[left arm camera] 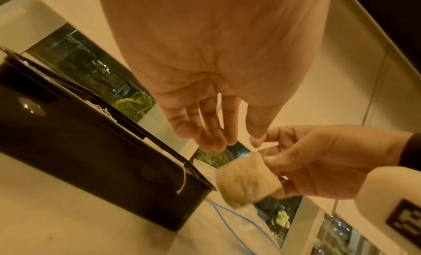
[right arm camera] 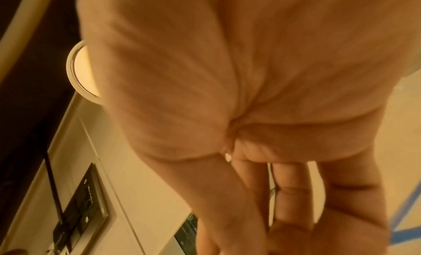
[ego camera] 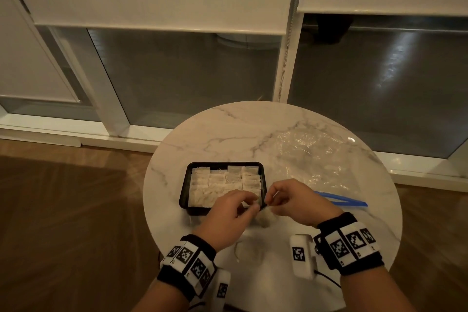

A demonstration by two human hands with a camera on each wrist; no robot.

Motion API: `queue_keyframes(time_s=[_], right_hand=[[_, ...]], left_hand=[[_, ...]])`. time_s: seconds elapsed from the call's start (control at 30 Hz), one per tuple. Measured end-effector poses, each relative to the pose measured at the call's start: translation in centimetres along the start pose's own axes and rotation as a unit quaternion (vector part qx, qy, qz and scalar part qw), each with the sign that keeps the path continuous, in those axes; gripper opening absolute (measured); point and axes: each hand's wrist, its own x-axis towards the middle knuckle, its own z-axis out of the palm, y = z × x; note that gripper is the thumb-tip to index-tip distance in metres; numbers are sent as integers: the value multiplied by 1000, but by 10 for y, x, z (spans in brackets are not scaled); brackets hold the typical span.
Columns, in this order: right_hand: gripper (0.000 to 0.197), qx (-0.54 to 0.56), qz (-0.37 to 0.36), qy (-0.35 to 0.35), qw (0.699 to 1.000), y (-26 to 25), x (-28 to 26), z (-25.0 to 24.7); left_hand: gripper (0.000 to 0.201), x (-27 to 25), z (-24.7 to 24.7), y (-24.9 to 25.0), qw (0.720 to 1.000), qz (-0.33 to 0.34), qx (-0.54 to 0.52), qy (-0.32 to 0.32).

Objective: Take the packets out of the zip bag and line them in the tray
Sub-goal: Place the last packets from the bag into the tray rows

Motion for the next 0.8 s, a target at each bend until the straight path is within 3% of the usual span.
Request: queue_keyframes(time_s=[0.13,0.27,0.43,0.53,0.6,0.7,0.73,0.8], right_hand=[[20,65,-64,21,996,-10,-2,-1],[21,133,-88,59,985,-11,0,-1],[1,99,-80,79,989,-9,1,1],[3,101,-84,71,989,-8,1,2],[7,89,-72,117,987,-5,5,3],[11,11,-31,270,962,2,9,1],[13,-13,-29,288,957,4,9,0],[17,-13,-42,233,971,5,10,0]], left_hand=[[19,0,5,3,995,-28,-92,-39],[11,0,1,3,987,-43,-154,-14],[13,0,-4,5,980,-41,-195,10],[9,-1,-2,6,977,-52,-206,5],[9,-1,-1,7,976,-75,-201,32],[19,-1,-3,3,975,-124,-153,103],[19,-1,-4,1,972,-130,-153,119],[18,0,-6,-5,967,-133,-163,142]])
